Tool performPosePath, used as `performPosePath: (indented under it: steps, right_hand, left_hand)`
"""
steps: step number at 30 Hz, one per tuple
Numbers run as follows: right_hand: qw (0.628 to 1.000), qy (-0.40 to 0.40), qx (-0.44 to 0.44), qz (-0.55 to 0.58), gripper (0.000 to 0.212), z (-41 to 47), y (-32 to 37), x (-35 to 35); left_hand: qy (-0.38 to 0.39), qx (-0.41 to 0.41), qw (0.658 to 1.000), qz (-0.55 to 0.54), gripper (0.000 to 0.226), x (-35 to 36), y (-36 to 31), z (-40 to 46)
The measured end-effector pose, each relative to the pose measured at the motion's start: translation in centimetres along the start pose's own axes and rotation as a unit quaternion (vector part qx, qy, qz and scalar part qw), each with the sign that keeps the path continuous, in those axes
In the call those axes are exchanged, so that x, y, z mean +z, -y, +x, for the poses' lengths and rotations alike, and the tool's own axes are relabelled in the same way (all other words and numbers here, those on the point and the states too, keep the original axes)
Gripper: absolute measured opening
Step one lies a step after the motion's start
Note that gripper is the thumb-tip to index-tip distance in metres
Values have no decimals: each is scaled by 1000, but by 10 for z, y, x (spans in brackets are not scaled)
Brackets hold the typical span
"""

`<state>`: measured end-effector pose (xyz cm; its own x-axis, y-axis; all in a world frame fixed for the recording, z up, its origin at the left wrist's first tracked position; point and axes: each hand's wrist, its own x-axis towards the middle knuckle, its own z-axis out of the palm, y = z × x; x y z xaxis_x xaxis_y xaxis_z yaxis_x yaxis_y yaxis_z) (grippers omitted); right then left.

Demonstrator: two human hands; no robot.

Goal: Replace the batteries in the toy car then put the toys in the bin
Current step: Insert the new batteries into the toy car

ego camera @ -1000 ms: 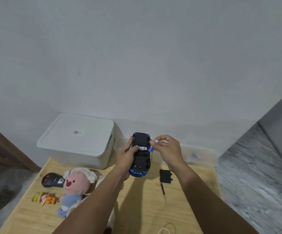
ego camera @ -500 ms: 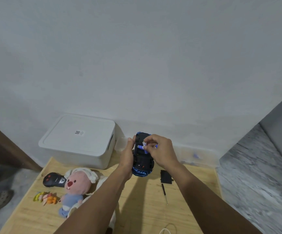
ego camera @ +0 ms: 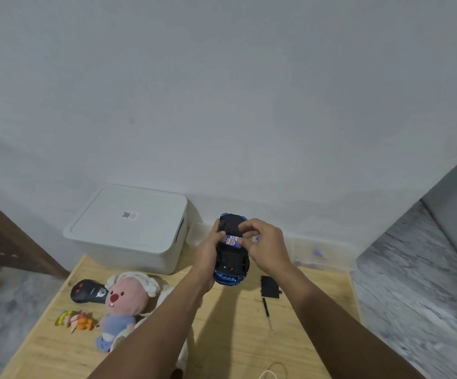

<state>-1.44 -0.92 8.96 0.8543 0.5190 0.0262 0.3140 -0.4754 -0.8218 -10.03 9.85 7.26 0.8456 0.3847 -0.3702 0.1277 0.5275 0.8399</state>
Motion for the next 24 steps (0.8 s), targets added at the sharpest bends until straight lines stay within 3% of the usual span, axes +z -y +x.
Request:
performPosePath:
  steps: [4, 10, 20, 24]
  right_hand:
    - [994, -76, 75, 24, 16, 2, -7, -5]
    - [983, -26, 158, 93, 25, 2, -13, -4]
    - [980, -21, 180, 77, 33, 2, -13, 1]
    - [979, 10, 183, 84, 47, -1, -10, 2]
  left_hand:
    - [8, 19, 999, 29, 38, -1, 1, 1]
    - [-39, 15, 999, 16, 40, 0, 9, 4]
    - [-72, 29, 997, 14, 36, 0, 10, 3]
    - [-87, 28, 996, 11, 37, 2, 10, 2]
